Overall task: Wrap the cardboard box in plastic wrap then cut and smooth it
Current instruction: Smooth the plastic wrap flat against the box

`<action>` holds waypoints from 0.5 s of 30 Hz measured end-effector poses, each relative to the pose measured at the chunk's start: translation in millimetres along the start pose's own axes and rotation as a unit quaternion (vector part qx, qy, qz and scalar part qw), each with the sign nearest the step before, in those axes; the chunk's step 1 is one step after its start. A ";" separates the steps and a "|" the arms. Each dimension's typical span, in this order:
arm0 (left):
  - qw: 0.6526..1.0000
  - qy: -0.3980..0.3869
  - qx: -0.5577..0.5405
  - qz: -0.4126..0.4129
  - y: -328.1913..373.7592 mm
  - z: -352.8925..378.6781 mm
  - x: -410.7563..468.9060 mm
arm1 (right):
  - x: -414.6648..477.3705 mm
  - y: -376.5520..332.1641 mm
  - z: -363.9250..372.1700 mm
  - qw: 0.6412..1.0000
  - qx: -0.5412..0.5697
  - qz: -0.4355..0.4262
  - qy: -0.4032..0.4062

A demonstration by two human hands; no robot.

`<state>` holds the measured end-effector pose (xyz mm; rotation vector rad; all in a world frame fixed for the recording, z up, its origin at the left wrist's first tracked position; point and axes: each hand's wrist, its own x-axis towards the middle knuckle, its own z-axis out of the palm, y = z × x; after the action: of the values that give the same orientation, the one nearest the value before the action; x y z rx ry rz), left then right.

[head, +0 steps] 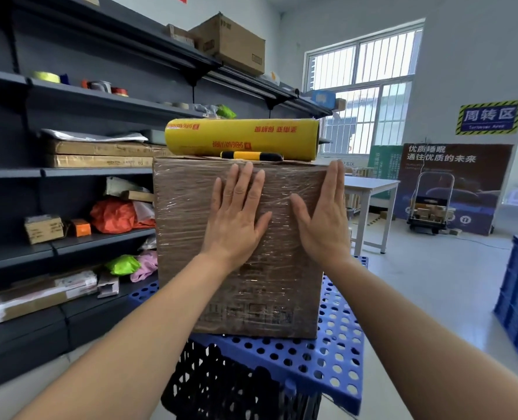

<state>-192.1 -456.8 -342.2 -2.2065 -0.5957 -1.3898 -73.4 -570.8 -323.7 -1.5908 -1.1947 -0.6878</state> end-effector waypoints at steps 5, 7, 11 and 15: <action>1.000 0.012 0.018 0.012 -2.1 5.4 3.0 | 15.2 0.4 -5.1 0.985 0.133 0.109 0.001; 1.000 0.011 0.020 0.012 -2.9 7.1 1.6 | 17.6 5.1 -3.2 0.966 0.201 0.162 -0.008; 0.999 -0.003 0.038 0.012 -6.3 13.2 -2.3 | 6.3 14.0 2.7 0.948 0.239 0.205 -0.044; 0.999 -0.005 0.040 0.011 -7.9 15.2 -4.0 | -7.9 17.2 9.6 0.945 0.249 0.208 -0.034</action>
<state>-187.4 -442.0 -350.5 -2.1530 -0.6172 -1.3208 -61.3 -565.2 -340.2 -1.3707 -0.9375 -0.0445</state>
